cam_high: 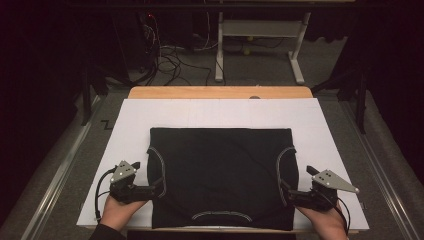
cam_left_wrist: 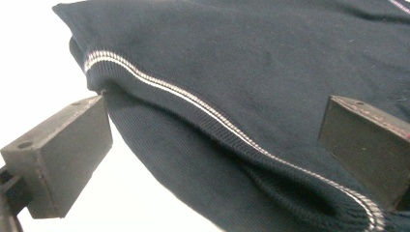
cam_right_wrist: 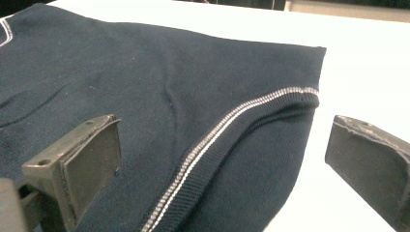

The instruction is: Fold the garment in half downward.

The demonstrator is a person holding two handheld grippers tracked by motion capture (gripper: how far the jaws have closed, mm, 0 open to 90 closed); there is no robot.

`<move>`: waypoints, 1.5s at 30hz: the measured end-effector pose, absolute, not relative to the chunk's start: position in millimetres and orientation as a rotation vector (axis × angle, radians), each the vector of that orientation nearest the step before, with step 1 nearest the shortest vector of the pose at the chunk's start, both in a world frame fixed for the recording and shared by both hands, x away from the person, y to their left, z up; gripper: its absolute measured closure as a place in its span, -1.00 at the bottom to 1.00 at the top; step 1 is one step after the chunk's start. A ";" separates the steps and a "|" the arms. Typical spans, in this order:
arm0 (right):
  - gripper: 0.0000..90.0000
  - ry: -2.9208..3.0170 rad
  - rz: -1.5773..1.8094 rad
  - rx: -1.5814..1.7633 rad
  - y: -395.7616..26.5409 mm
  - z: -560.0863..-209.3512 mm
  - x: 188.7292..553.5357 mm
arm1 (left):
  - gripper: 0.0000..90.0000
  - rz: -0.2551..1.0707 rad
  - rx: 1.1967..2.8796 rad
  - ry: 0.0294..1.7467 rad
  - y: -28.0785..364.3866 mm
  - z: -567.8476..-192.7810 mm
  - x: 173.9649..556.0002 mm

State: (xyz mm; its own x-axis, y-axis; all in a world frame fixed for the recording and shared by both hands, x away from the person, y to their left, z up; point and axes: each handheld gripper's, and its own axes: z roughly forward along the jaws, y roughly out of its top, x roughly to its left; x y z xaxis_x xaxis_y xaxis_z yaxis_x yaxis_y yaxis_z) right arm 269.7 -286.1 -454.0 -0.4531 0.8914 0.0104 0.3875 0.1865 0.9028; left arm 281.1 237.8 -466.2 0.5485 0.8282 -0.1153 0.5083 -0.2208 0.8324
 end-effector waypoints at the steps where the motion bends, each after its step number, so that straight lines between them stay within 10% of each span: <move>1: -1.00 1.932 1.230 1.192 -285.7 -454.1 270.3 | -1.00 0.443 1.887 1.093 238.2 -467.1 282.1; 45: -0.99 2.197 1.371 0.829 -85.0 -440.8 279.2 | -1.00 0.396 1.797 1.056 259.4 -419.0 366.8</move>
